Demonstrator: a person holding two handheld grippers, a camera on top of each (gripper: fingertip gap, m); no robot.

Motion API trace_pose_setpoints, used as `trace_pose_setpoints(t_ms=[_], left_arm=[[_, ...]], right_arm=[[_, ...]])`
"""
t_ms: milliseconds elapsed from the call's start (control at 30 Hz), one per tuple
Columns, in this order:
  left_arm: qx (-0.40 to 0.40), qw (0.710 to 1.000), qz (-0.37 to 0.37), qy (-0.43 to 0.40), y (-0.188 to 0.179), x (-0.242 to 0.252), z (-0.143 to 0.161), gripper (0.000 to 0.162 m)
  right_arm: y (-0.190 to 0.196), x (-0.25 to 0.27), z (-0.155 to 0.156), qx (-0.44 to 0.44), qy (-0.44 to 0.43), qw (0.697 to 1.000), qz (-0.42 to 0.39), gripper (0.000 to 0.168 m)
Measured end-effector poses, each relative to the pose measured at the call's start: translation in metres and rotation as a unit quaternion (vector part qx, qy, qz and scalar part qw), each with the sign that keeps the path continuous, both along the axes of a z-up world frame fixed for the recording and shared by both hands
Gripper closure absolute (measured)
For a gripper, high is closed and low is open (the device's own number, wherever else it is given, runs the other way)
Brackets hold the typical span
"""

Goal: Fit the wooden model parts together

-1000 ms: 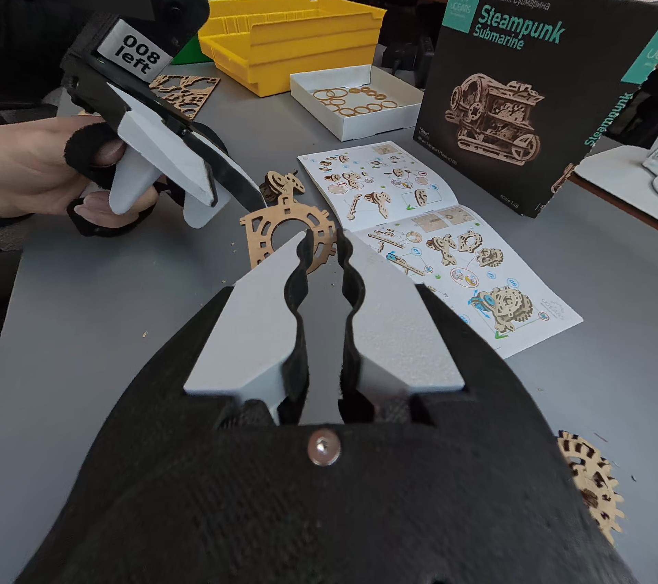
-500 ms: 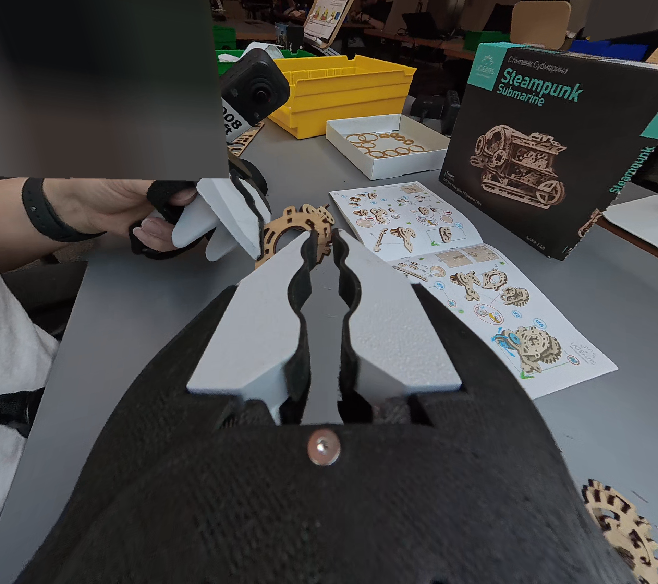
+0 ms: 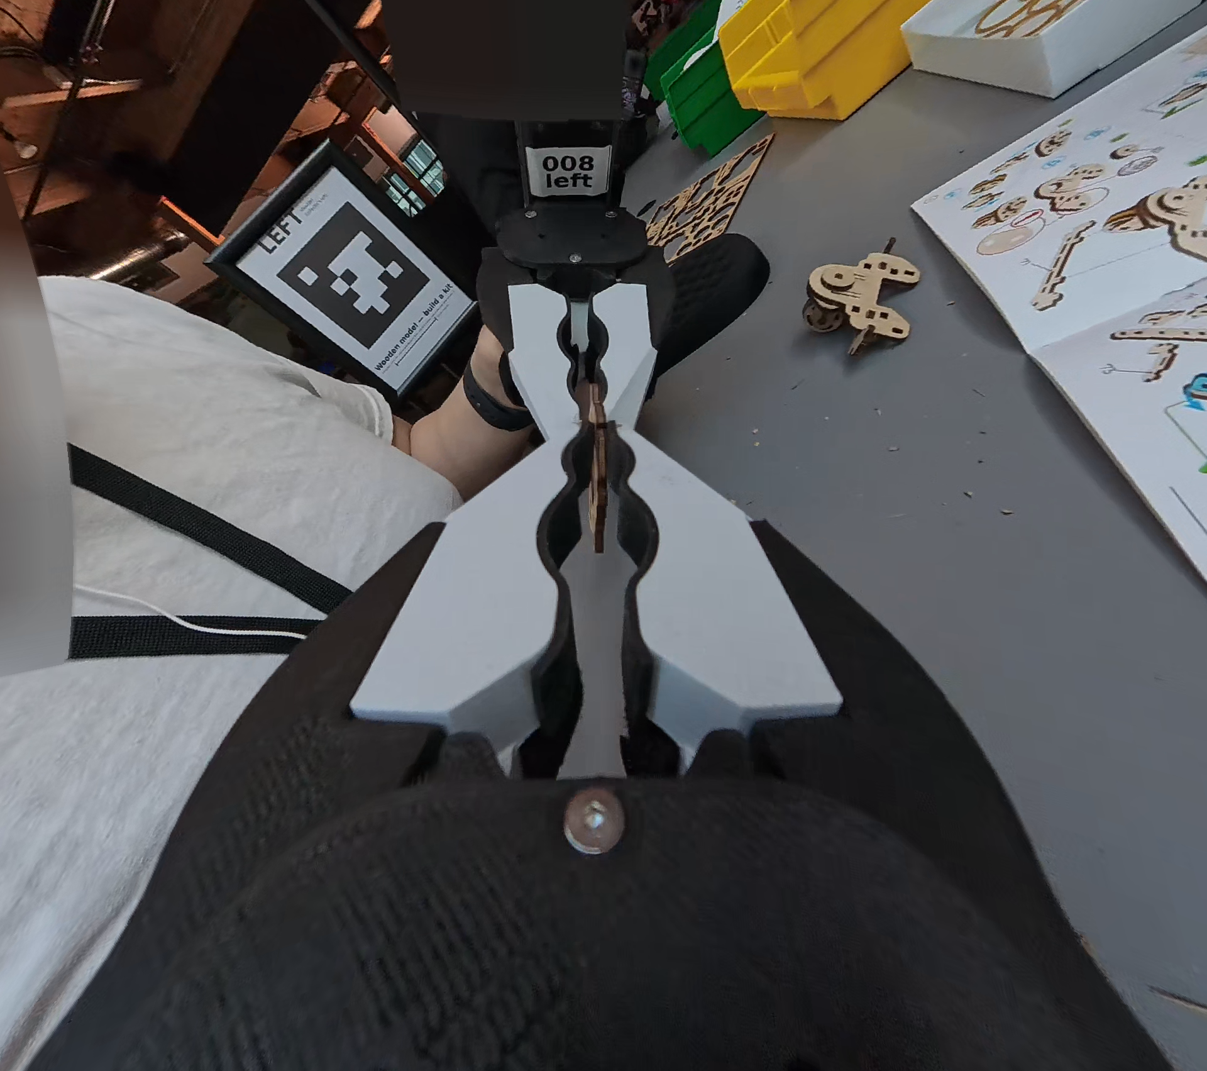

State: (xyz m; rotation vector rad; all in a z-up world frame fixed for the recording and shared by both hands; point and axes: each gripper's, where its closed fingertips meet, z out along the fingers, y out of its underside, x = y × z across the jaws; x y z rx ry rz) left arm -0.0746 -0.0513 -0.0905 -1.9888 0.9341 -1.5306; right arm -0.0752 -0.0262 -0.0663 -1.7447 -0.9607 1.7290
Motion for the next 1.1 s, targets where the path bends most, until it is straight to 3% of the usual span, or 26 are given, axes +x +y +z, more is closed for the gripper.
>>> trace_pose_setpoints(t_ms=[133,267,433,533,633,867,1000,1100], left_arm=[[-0.013,0.999,0.018,-0.034,0.004,-0.002,0.005,0.160],[-0.046,0.996,0.041,-0.066,0.011,-0.006,0.007,0.142],[-0.070,0.993,0.055,-0.078,0.015,-0.005,0.003,0.145],[-0.088,0.990,0.058,-0.097,0.015,0.002,0.004,0.147],[-0.098,0.986,0.065,-0.114,0.017,0.005,0.005,0.162],[-0.114,0.983,0.063,-0.128,0.015,-0.001,0.007,0.162],[-0.115,0.983,0.055,-0.135,0.011,-0.005,0.011,0.162],[-0.125,0.977,0.034,-0.171,0.005,-0.008,0.023,0.162]], right_arm=[[0.002,0.000,0.000,-0.031,0.010,0.999,0.002,0.167],[0.014,0.002,-0.003,-0.054,0.015,0.998,-0.028,0.167],[0.029,0.008,0.008,-0.113,0.072,0.990,-0.054,0.168],[0.029,0.005,0.009,-0.110,0.077,0.989,-0.057,0.168],[0.029,0.001,0.008,-0.110,0.075,0.989,-0.058,0.168],[0.026,-0.003,0.007,-0.110,0.076,0.990,-0.050,0.166],[0.016,-0.010,0.006,-0.122,0.074,0.990,-0.015,0.150],[0.014,-0.005,0.024,-0.146,0.125,0.981,0.008,0.148]])
